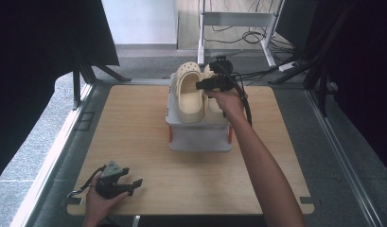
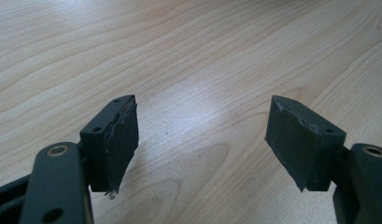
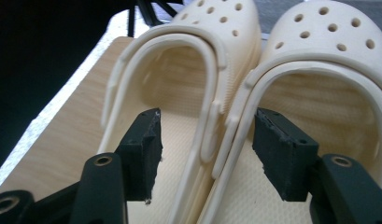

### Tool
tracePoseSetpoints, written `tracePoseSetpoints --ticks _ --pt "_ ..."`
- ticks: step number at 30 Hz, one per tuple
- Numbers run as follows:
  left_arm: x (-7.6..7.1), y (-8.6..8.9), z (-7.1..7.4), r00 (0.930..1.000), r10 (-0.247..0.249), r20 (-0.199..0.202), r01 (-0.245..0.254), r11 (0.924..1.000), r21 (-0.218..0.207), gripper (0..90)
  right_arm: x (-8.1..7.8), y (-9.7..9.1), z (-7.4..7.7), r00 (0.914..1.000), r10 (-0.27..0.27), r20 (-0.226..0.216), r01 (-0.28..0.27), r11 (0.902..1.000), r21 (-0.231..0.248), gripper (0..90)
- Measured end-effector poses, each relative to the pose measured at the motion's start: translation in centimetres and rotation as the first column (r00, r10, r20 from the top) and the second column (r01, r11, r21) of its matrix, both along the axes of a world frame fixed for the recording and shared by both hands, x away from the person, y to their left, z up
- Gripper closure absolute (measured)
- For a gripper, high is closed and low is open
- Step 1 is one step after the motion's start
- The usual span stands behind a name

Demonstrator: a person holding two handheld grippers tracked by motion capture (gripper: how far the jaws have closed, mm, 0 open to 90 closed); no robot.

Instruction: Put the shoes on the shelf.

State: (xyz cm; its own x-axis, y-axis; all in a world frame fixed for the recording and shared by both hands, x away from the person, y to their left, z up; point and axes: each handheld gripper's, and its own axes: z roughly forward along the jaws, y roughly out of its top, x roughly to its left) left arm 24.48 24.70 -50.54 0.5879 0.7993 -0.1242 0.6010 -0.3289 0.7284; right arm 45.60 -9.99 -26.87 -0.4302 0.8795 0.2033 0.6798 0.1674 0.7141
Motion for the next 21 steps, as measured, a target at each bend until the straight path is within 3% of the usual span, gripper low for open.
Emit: tracePoseSetpoints --ticks 5,9,15,21 --pt "-0.1 -0.1 -0.1 1.0000 -0.004 -0.003 0.004 1.0000 0.003 26.0 -1.6 -0.7 0.2 0.9938 0.103 0.042 -0.103 0.9947 -0.006 45.3" --pt "-0.3 -0.1 -0.1 1.0000 -0.002 0.003 0.002 1.0000 0.000 26.0 -2.9 -1.1 0.0 0.9779 0.192 0.083 -0.190 0.9813 -0.031 45.7" --pt "-0.3 -0.1 -0.1 1.0000 -0.003 -0.001 0.003 1.0000 0.001 26.0 -4.3 -2.1 -1.1 0.9500 0.290 0.115 -0.290 0.9569 -0.021 47.5" --pt "-0.3 -0.1 -0.1 1.0000 -0.001 0.005 0.001 1.0000 0.002 26.0 -5.6 -3.0 -2.3 0.9349 0.328 0.136 -0.331 0.9437 0.000 47.7"
